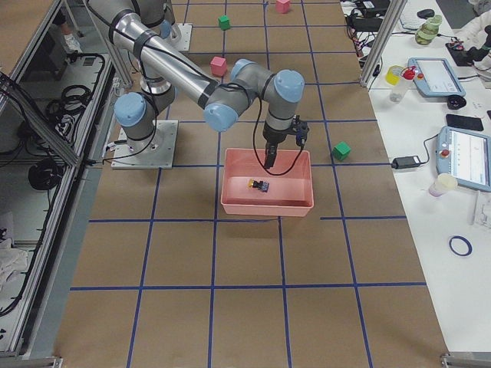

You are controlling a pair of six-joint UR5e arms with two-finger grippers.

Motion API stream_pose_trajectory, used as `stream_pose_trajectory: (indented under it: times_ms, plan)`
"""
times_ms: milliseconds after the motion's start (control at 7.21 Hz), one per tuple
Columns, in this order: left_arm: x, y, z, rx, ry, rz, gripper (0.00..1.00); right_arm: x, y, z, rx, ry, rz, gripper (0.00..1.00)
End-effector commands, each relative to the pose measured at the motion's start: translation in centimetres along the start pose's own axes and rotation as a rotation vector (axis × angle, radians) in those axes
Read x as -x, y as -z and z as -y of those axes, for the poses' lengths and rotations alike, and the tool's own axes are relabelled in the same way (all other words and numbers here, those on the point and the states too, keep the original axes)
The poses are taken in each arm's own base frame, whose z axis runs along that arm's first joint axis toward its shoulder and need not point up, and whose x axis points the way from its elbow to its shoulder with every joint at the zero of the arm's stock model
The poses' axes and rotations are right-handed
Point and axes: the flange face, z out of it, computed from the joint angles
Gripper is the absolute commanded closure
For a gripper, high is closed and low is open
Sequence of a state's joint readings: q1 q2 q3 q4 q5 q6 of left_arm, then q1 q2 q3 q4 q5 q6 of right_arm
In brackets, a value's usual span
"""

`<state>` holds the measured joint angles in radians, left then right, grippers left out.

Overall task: Align button upright
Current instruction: 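Move the right gripper over the pink bin and lower toward the button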

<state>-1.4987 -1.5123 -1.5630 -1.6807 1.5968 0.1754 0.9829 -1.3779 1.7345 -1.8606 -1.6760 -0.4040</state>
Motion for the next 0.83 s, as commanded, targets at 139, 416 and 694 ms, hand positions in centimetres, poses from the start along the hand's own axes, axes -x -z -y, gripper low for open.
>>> stream_pose_trajectory:
  times_ms: [139, 416, 694]
  plan:
    - [0.0, 0.0, 0.0, 0.001, 0.001, 0.000, 0.00, -0.2, -7.8, 1.6, 0.071, -0.081, 0.012, 0.00]
    - [0.0, 0.0, -0.1, 0.000, 0.001, 0.002, 0.00, -0.1, -9.9, 1.9, 0.105, -0.075, 0.027, 0.00]
    - [0.0, 0.0, -0.1, 0.001, 0.001, 0.001, 0.00, 0.2, -12.2, 1.8, 0.143, -0.065, 0.042, 0.00]
